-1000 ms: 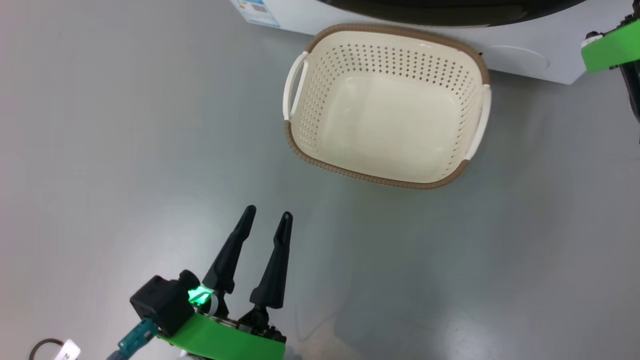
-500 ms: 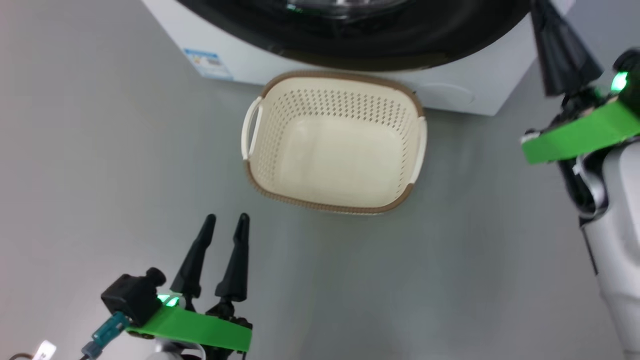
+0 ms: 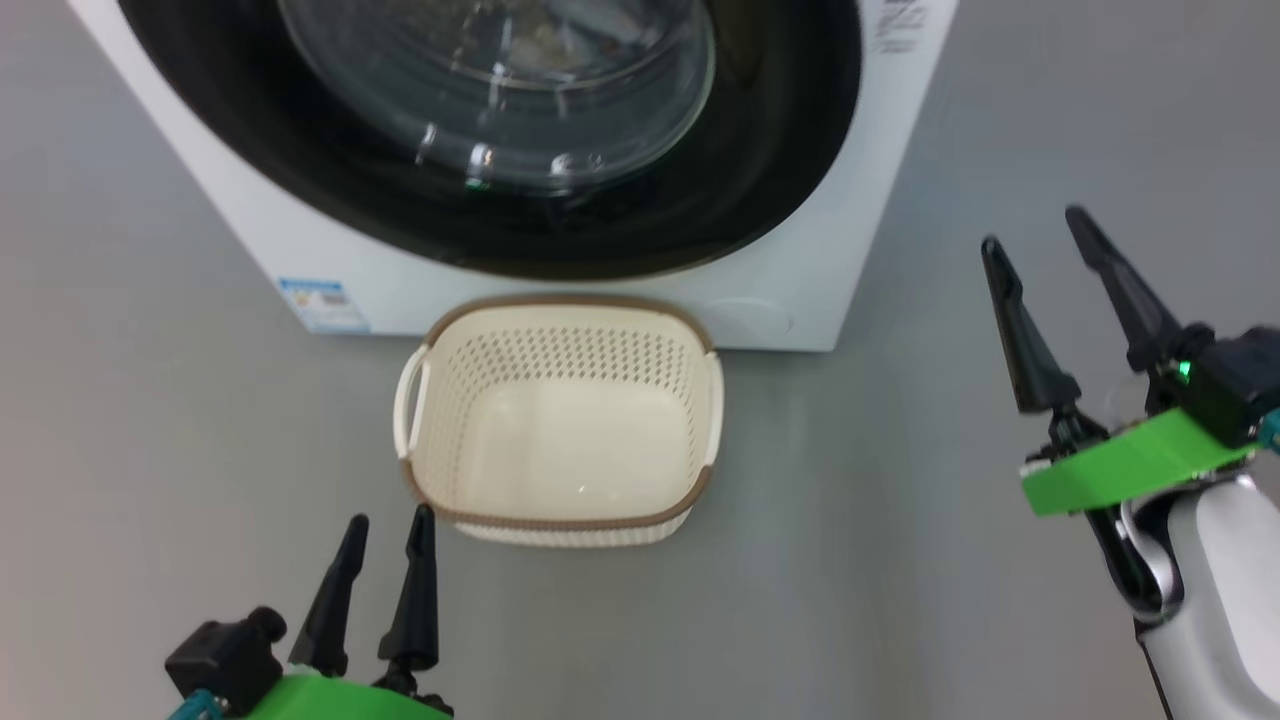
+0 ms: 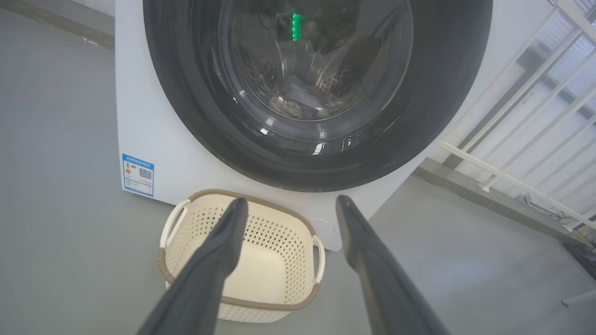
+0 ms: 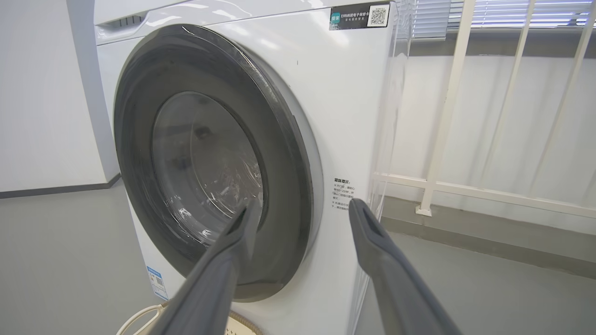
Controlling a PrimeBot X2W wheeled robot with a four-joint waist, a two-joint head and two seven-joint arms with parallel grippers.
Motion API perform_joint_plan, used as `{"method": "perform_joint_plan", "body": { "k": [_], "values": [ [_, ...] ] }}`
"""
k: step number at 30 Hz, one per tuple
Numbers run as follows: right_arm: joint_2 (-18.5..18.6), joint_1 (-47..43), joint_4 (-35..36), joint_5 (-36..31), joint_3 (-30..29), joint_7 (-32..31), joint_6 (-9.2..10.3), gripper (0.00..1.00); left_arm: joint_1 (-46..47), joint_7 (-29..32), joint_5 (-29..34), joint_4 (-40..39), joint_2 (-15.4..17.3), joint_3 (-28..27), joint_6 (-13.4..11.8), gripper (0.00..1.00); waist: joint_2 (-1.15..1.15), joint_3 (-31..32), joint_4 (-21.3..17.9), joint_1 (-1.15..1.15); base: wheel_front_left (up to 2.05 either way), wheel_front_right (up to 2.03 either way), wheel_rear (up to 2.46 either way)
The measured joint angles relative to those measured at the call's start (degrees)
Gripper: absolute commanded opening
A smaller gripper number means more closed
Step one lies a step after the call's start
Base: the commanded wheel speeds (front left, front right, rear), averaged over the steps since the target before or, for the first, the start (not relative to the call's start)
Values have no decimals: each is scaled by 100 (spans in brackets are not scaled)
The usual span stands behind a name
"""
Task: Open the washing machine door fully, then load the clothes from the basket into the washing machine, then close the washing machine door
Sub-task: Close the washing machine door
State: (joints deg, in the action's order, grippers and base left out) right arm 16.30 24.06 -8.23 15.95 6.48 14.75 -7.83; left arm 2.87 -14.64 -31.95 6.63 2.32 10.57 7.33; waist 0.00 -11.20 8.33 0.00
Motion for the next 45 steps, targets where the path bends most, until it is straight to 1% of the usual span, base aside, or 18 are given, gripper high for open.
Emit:
{"method": "perform_joint_plan", "body": {
  "k": [9,13,17,24,29,35,45],
  "values": [
    [-60,-865,298,-1,-403,0,1,100,-317,0,100,94,4,-170,1,100,0,687,-478,0,0,0,0],
    [-223,-1263,448,-1,-692,0,1,100,-337,0,258,109,3,-213,1,100,0,911,-644,0,0,0,0],
    [-417,-1692,532,-29,-888,0,1,100,-456,0,297,149,7,-288,1,100,0,1050,-791,0,0,0,0],
    [-586,-2204,541,-227,-936,-1,1,100,-543,0,358,176,7,-347,1,100,0,1120,-986,0,0,0,0],
    [-724,-2483,494,-334,-1149,-1,1,100,-572,0,359,146,7,-381,1,100,0,1100,-1048,0,0,0,0],
    [-890,-2755,382,-372,-1330,-1,1,100,-762,1,359,108,8,-393,1,100,0,1113,-1032,0,0,0,0],
    [-916,-2761,288,-389,-1460,-1,1,100,-767,0,391,80,7,-436,1,100,0,1135,-934,0,0,0,0]
  ]
}}
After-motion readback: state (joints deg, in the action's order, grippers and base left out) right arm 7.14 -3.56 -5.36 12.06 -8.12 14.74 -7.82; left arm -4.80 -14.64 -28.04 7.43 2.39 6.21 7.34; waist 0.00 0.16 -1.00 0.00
